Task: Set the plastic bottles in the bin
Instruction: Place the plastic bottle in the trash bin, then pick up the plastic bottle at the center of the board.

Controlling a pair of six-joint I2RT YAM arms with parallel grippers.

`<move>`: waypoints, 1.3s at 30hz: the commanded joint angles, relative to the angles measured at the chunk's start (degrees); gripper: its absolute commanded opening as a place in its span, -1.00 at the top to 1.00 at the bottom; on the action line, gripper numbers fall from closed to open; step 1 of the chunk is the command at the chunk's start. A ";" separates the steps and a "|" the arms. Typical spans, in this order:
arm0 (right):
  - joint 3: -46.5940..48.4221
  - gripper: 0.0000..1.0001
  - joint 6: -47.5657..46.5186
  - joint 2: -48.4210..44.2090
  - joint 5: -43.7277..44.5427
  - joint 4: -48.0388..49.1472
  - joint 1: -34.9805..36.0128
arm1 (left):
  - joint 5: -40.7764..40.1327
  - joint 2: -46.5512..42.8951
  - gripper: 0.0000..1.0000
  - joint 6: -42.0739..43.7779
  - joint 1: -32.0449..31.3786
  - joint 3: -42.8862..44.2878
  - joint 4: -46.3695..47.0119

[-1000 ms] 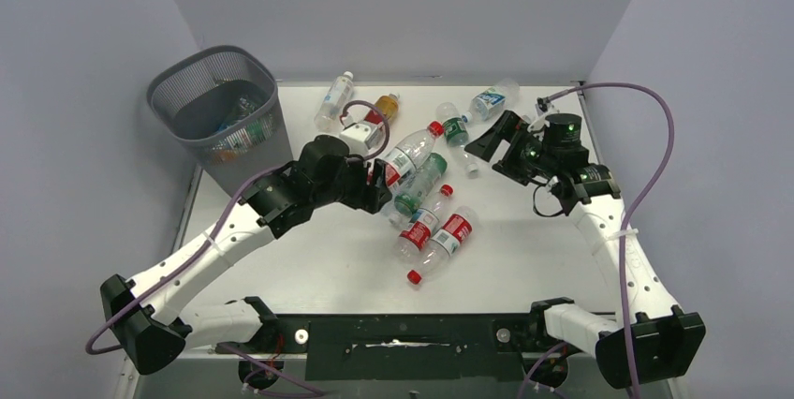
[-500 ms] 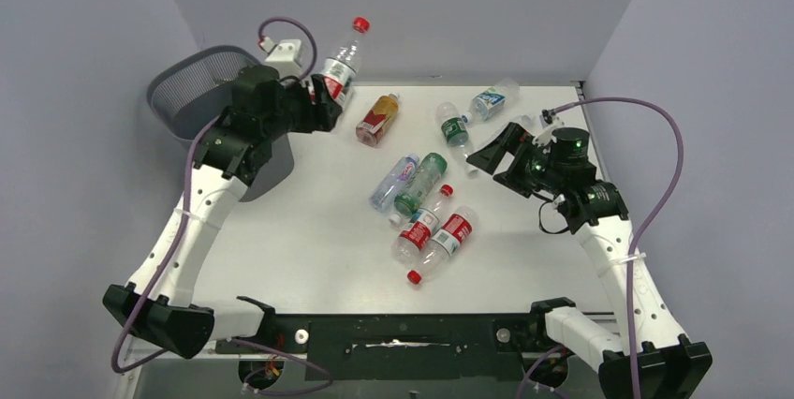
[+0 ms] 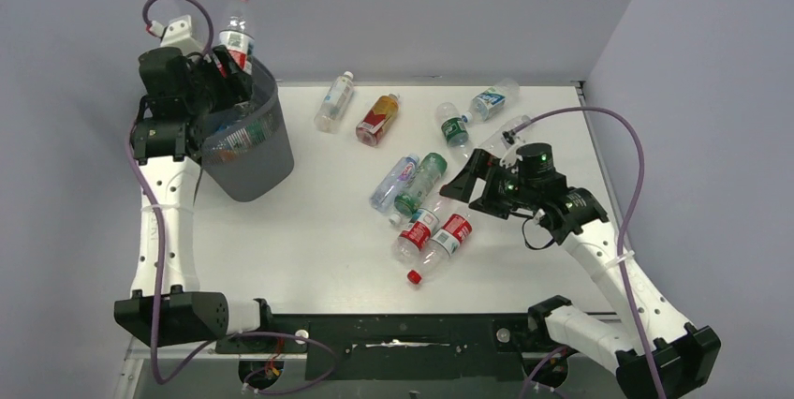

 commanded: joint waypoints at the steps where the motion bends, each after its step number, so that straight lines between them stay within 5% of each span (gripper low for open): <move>1: -0.57 -0.96 2.54 -3.40 2.42 3.26 0.36 | -4.30 -3.01 -0.02 1.52 2.84 -0.83 0.00; 5: 0.13 -0.96 3.49 -4.37 2.96 3.16 0.44 | -6.93 -2.93 -0.16 -0.52 5.46 -3.09 -2.21; 10: 0.83 -0.96 3.67 -5.62 4.07 1.84 0.41 | -7.56 -3.61 -0.64 -2.43 8.09 -5.09 -3.87; 19: -0.39 -0.96 3.67 -7.02 4.75 0.98 0.43 | -11.17 -5.49 -0.68 -2.85 8.39 -4.31 -5.43; 26: 0.12 -0.96 3.15 -6.55 6.60 -0.53 0.44 | 0.57 -5.60 -0.70 -4.38 7.41 -1.89 -6.17; 39: -4.41 -0.98 6.50 -2.72 13.08 -4.62 0.32 | -10.28 -6.46 -0.71 -9.08 -23.55 -1.53 -9.30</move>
